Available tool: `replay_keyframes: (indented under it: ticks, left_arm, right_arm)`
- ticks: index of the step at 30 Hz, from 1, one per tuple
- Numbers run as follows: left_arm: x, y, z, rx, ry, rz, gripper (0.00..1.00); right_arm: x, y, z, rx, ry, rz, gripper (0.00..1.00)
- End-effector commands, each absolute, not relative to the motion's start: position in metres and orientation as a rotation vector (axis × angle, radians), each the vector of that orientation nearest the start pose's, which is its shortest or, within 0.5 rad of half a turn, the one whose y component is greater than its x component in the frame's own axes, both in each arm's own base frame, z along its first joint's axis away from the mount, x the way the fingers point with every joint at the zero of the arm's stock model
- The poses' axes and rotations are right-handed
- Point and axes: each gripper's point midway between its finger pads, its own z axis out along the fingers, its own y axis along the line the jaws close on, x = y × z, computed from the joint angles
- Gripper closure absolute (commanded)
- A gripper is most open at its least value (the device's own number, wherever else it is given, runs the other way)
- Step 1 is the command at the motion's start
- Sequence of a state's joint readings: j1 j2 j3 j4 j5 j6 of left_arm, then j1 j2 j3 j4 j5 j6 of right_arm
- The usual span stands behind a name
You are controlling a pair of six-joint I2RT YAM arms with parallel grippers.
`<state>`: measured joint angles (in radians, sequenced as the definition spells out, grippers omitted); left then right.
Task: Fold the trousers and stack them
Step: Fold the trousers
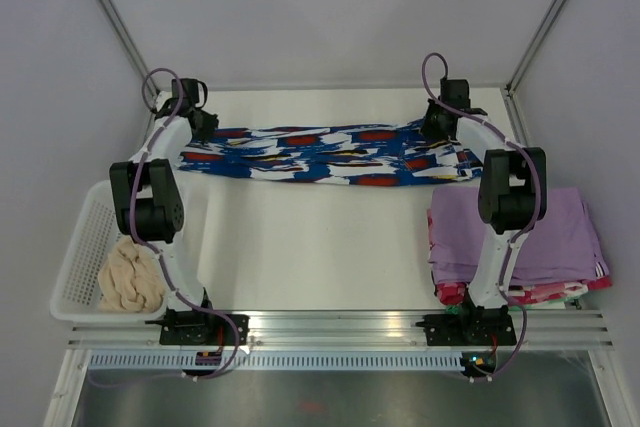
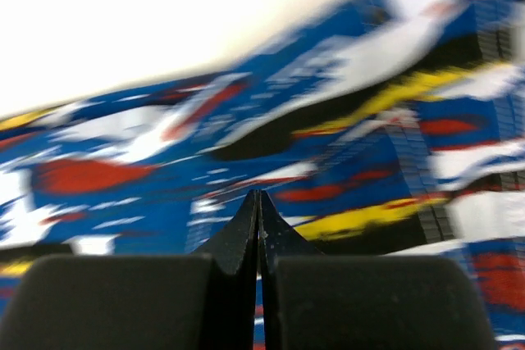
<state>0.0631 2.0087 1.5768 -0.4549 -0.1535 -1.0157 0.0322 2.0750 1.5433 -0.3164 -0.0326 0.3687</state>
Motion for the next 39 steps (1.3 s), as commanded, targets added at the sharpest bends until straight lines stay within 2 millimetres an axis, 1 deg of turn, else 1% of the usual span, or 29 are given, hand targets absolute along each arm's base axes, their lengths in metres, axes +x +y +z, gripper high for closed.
replay_keyframes:
  ticks: [1, 2, 3, 5, 6, 7, 9, 10, 11, 12, 14, 15, 19, 21, 23, 24, 25, 26, 27, 28, 29, 30, 31, 32, 33, 34, 35, 38, 39]
  left_arm:
    - [0.507, 0.044, 0.117, -1.334, 1.998, -0.198, 0.69]
    - [0.497, 0.047, 0.110, -1.379, 2.015, -0.173, 0.65]
    - [0.489, 0.054, 0.101, -1.438, 2.014, -0.167, 0.64]
    - [0.480, 0.060, 0.090, -1.502, 2.021, -0.163, 0.61]
    - [0.475, 0.063, 0.082, -1.535, 2.020, -0.161, 0.60]
    - [0.473, 0.071, 0.080, -1.556, 2.004, -0.157, 0.59]
    - [0.473, 0.080, 0.076, -1.556, 1.982, -0.153, 0.55]
    - [0.476, 0.087, 0.077, -1.556, 1.959, -0.154, 0.53]
    - [0.479, 0.092, 0.073, -1.553, 1.955, -0.150, 0.53]
    - [0.487, 0.096, 0.075, -1.535, 1.933, -0.161, 0.52]
    - [0.495, 0.106, 0.074, -1.519, 1.915, -0.161, 0.51]
    - [0.504, 0.111, 0.072, -1.508, 1.899, -0.168, 0.51]
    - [0.525, 0.120, 0.070, -1.476, 1.877, -0.182, 0.50]
    - [0.533, 0.123, 0.063, -1.484, 1.873, -0.191, 0.50]
    - [0.541, 0.122, 0.063, -1.476, 1.868, -0.223, 0.50]
    - [0.546, 0.123, 0.067, -1.466, 1.859, -0.233, 0.50]
    - [0.548, 0.123, 0.064, -1.467, 1.865, -0.233, 0.50]
    - [0.554, 0.124, 0.069, -1.452, 1.858, -0.239, 0.50]
    - [0.556, 0.126, 0.070, -1.447, 1.859, -0.236, 0.49]
    - [0.558, 0.127, 0.072, -1.441, 1.866, -0.234, 0.46]
    - [0.556, 0.127, 0.062, -1.439, 1.910, -0.214, 0.42]
    - [0.565, 0.128, 0.071, -1.415, 1.908, -0.224, 0.35]
    - [0.567, 0.129, 0.070, -1.408, 1.926, -0.225, 0.29]
    - [0.568, 0.125, 0.059, -1.388, 1.981, -0.233, 0.18]
    - [0.572, 0.124, 0.067, -1.373, 2.000, -0.244, 0.16]
    - [0.572, 0.123, 0.064, -1.372, 2.029, -0.250, 0.12]
    - [0.571, 0.122, 0.063, -1.354, 2.059, -0.242, 0.11]
    - [0.565, 0.122, 0.064, -1.320, 2.109, -0.209, 0.08]
    - [0.560, 0.123, 0.072, -1.303, 2.109, -0.197, 0.07]
  right_arm:
    - [0.537, 0.090, 0.130, 0.163, 2.258, 0.396, 1.00]
    - [0.537, 0.100, 0.135, 0.134, 2.245, 0.419, 1.00]
    - [0.535, 0.116, 0.136, 0.096, 2.242, 0.440, 1.00]
    - [0.535, 0.129, 0.136, 0.056, 2.241, 0.448, 1.00]
    - [0.533, 0.139, 0.135, 0.033, 2.246, 0.459, 1.00]
    - [0.532, 0.142, 0.132, 0.027, 2.254, 0.459, 1.00]
    - [0.530, 0.149, 0.129, 0.011, 2.262, 0.465, 1.00]
    - [0.530, 0.150, 0.128, 0.010, 2.262, 0.466, 1.00]
    - [0.530, 0.153, 0.129, 0.013, 2.261, 0.469, 1.00]
    - [0.530, 0.153, 0.130, 0.014, 2.257, 0.472, 1.00]
    - [0.532, 0.153, 0.131, 0.013, 2.254, 0.472, 1.00]
    - [0.532, 0.153, 0.131, 0.012, 2.255, 0.467, 1.00]
    - [0.533, 0.152, 0.129, 0.036, 2.265, 0.457, 1.00]
    - [0.534, 0.152, 0.126, 0.045, 2.271, 0.451, 1.00]
    - [0.534, 0.151, 0.124, 0.056, 2.280, 0.445, 1.00]
    - [0.535, 0.152, 0.121, 0.059, 2.288, 0.442, 1.00]
    - [0.534, 0.152, 0.120, 0.065, 2.295, 0.440, 1.00]
    - [0.534, 0.152, 0.119, 0.070, 2.298, 0.435, 1.00]
    - [0.534, 0.152, 0.117, 0.074, 2.303, 0.436, 1.00]
    - [0.535, 0.152, 0.115, 0.078, 2.309, 0.434, 1.00]
    - [0.535, 0.154, 0.113, 0.080, 2.313, 0.437, 1.00]
    - [0.536, 0.154, 0.109, 0.083, 2.322, 0.436, 1.00]
    - [0.536, 0.155, 0.109, 0.086, 2.325, 0.436, 0.99]
    - [0.537, 0.156, 0.108, 0.088, 2.327, 0.437, 0.99]
    - [0.537, 0.157, 0.104, 0.089, 2.335, 0.437, 0.99]
    - [0.538, 0.157, 0.105, 0.091, 2.337, 0.437, 0.99]
    - [0.539, 0.157, 0.104, 0.094, 2.340, 0.435, 0.99]
    - [0.540, 0.156, 0.101, 0.098, 2.350, 0.426, 0.98]
    - [0.540, 0.155, 0.101, 0.094, 2.352, 0.421, 0.98]
